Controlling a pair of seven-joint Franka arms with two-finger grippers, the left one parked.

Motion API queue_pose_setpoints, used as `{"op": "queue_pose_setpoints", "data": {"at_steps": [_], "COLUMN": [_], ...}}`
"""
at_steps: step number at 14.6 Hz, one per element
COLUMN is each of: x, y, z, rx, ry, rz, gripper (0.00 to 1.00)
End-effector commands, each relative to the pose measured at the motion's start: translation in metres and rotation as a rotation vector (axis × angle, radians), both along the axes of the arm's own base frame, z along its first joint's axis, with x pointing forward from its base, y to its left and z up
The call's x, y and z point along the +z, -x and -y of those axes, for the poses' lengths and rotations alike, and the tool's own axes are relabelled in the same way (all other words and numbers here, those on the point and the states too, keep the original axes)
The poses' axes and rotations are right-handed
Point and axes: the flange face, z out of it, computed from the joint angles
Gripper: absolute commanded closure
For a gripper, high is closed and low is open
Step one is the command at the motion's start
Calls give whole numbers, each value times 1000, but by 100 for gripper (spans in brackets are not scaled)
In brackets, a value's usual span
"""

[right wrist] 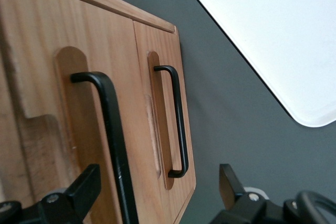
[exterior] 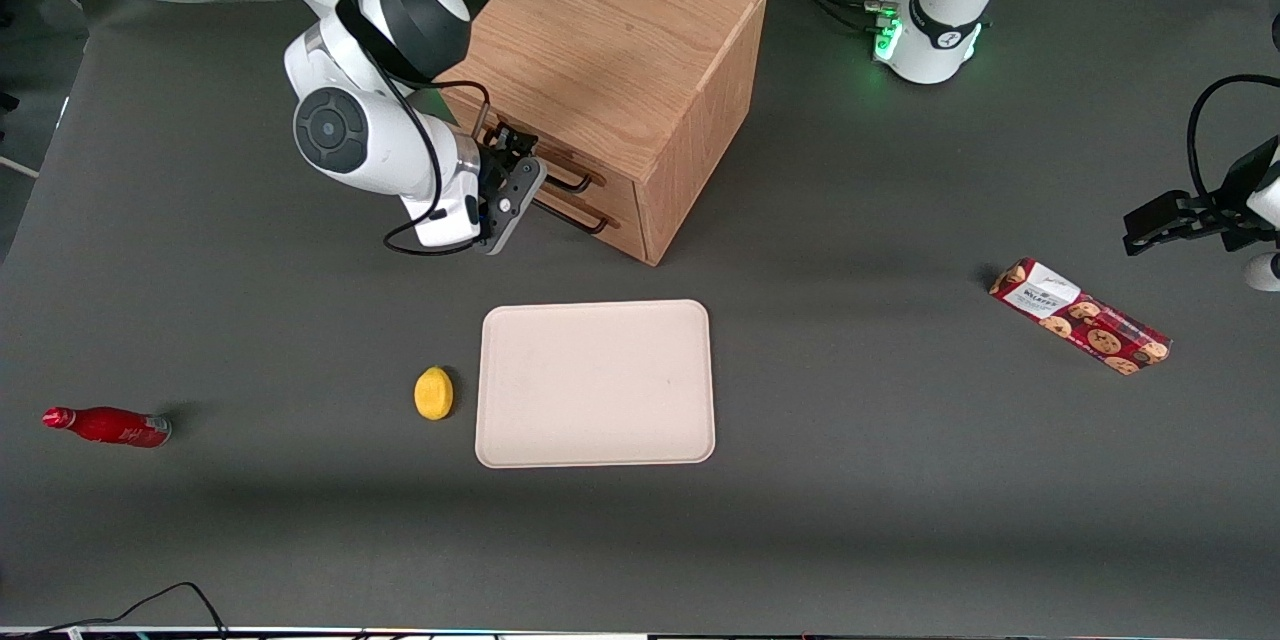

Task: Open upper drawer
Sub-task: 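Hook the right gripper onto the upper drawer's black handle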

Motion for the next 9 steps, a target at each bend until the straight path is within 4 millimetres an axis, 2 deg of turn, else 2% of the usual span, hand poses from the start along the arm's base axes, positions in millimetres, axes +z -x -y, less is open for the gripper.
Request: {"op": "queue_pose_setpoints", "data": {"at_steps": [1,3,9], "x": [-10,-13,-26], "y": [8,12,12], "z": [-2,-7,-3], "rx": [6,14,13], "ry": [-25,-26,-15], "rz": [18,19,43], "gripper": [0,0,0]}}
